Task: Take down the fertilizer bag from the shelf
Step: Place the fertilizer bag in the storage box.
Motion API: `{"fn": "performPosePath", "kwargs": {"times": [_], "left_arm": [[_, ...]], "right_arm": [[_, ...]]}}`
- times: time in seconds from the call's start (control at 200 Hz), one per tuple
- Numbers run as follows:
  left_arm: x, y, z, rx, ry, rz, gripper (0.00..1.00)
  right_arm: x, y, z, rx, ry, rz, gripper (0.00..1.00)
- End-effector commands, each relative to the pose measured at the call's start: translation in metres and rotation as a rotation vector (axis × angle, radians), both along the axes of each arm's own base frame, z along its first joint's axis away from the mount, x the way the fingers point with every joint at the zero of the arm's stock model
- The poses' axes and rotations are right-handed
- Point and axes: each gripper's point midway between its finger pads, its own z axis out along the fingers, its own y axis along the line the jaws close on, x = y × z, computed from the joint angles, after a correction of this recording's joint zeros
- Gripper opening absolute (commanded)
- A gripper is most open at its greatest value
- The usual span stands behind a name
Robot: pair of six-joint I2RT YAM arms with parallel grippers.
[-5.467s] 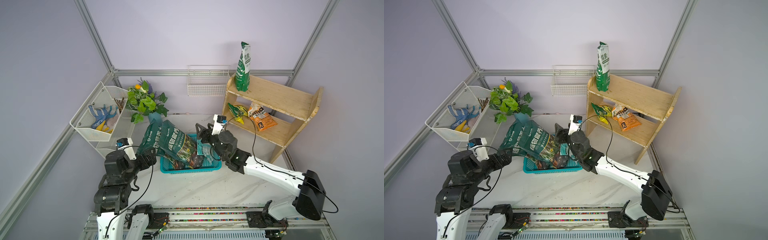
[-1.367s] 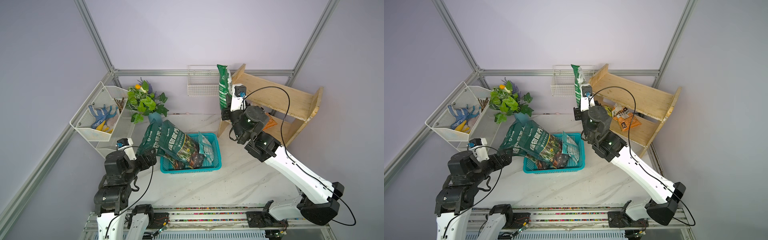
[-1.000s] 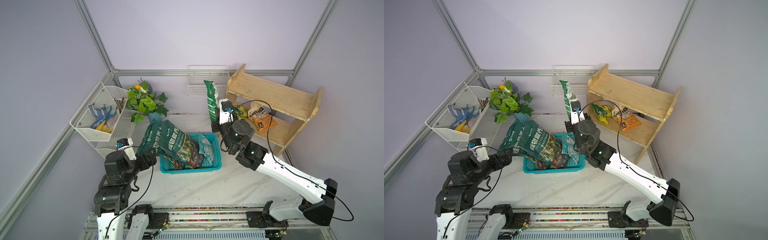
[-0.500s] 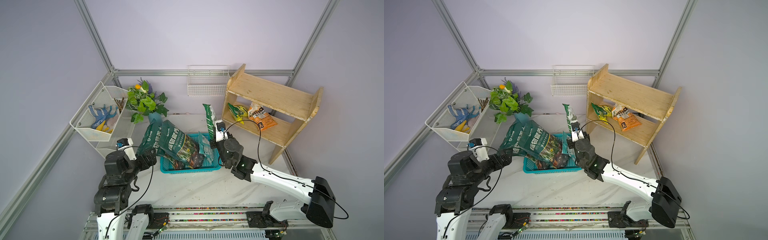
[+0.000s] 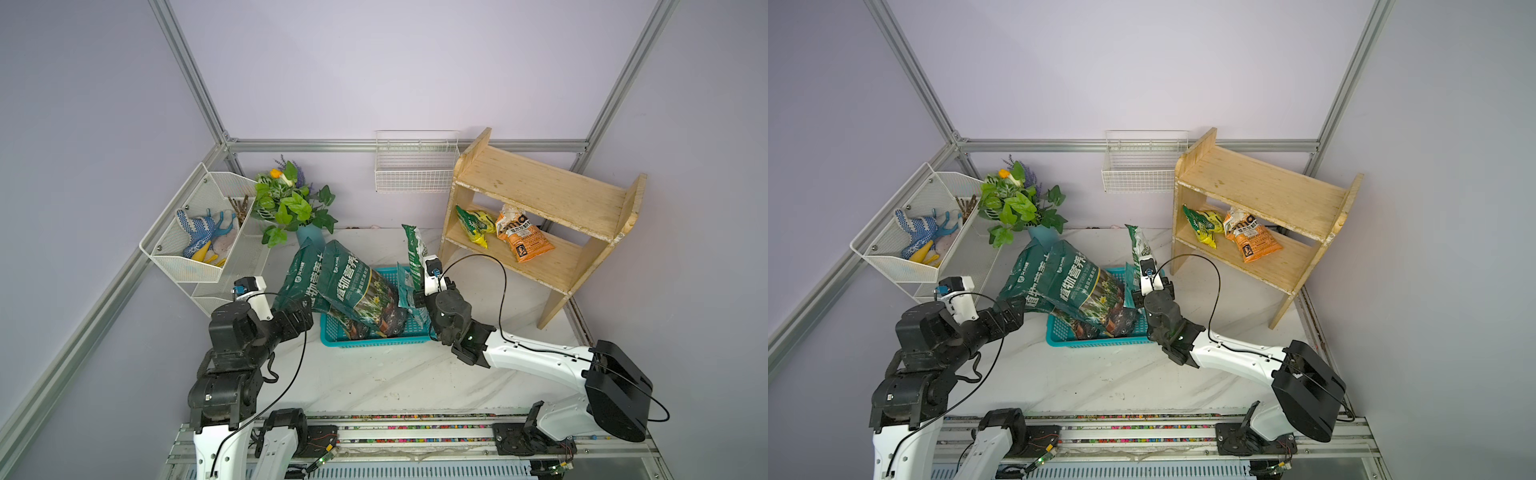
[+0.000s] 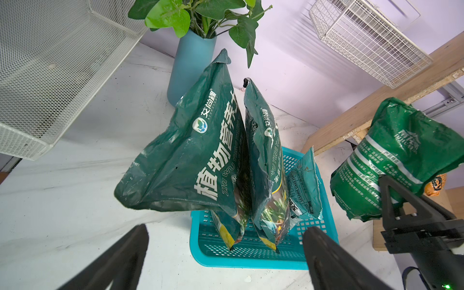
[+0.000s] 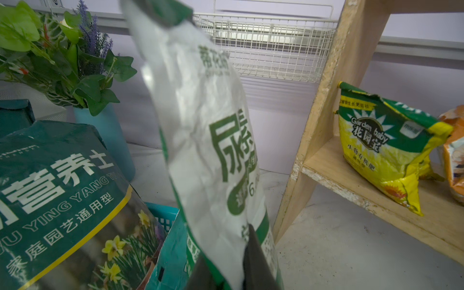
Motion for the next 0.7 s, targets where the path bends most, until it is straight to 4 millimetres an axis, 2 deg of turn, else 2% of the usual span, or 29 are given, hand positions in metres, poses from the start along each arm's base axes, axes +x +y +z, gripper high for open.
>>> {"fn": "performPosePath", "kwargs": {"times": [0.0, 0.41, 0.52, 0.545, 0.695], "left_arm": [[0.003, -0.001, -0.014, -0.011, 0.021, -0.005, 1.0], [0.003, -0.001, -0.014, -0.012, 0.021, -0.005, 1.0], [0.003, -0.001, -0.014, -0.011, 0.022, -0.004, 1.0], [0.003, -0.001, -0.014, -0.011, 0.021, -0.006, 1.0], [0.003, -0.001, -0.014, -0.012, 0.021, -0.006, 1.0]], "right_arm": [[-0.002, -0.007, 0.042, 0.198, -0.12, -0.026, 0.0], [-0.001, -0.006, -0.003, 0.221, -0.063, -0.028, 0.0], [0.001, -0.002, -0.008, 0.227, -0.057, -0.023, 0.0], [0.004, 0.003, -0.022, 0.205, -0.037, -0.023, 0.0], [0.009, 0.01, -0.042, 0.203, -0.011, -0.023, 0.0]]}}
